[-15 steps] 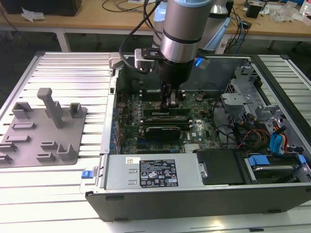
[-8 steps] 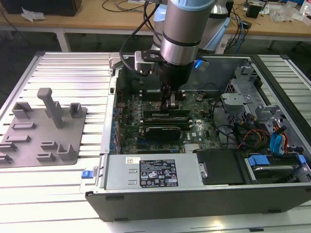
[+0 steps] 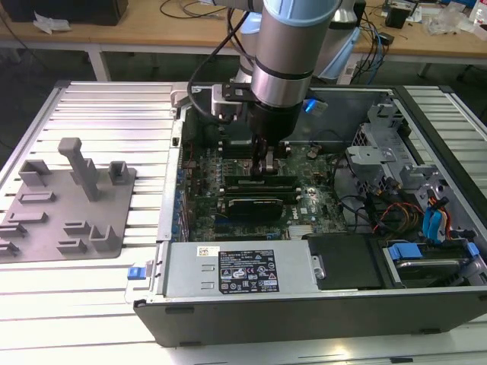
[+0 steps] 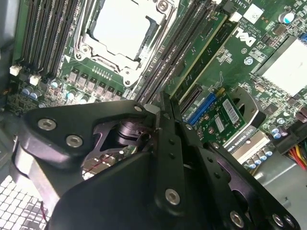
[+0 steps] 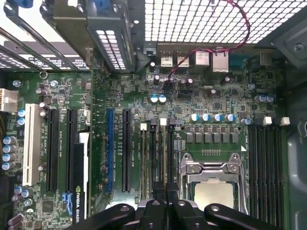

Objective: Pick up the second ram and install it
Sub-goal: 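Insert the second ram into the second slot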

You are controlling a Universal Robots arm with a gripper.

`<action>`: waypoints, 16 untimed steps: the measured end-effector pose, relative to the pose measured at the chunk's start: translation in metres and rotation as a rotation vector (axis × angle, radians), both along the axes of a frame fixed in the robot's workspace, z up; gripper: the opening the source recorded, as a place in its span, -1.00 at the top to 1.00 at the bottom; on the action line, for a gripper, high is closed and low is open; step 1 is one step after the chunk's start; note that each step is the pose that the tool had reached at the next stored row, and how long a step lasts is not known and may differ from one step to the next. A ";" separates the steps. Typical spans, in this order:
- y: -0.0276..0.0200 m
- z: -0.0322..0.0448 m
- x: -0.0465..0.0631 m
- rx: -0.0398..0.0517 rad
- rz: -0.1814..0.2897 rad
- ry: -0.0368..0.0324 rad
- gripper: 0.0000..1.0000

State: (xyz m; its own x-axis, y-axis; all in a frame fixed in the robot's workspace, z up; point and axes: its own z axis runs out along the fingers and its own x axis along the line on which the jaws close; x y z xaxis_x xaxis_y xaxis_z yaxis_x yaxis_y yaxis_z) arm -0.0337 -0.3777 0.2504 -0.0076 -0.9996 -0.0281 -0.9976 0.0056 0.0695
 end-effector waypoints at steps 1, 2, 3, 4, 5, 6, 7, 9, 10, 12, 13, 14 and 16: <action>0.0000 -0.0001 0.000 0.0000 -0.001 0.0001 0.81; -0.0001 -0.0001 0.000 -0.0001 -0.001 0.0002 0.81; 0.0000 -0.0001 0.000 0.0000 -0.002 0.0002 0.81; 0.0000 -0.0002 0.000 0.0001 -0.002 0.0001 0.81; 0.0001 -0.0010 0.001 0.0007 -0.001 -0.0002 0.81; 0.0000 -0.0013 0.002 0.0001 -0.002 0.0001 0.81; 0.0000 -0.0015 0.002 0.0000 -0.002 0.0002 0.81; 0.0000 -0.0027 0.003 0.0004 -0.002 -0.0001 0.81; 0.0000 -0.0032 0.003 0.0003 -0.002 0.0000 0.81; 0.0000 -0.0041 0.003 0.0003 -0.001 0.0001 0.81; 0.0000 -0.0047 0.003 0.0005 0.003 -0.0004 0.81; 0.0000 -0.0055 0.003 0.0002 0.007 -0.0008 0.81; 0.0000 -0.0068 0.003 0.0000 0.013 -0.0009 0.81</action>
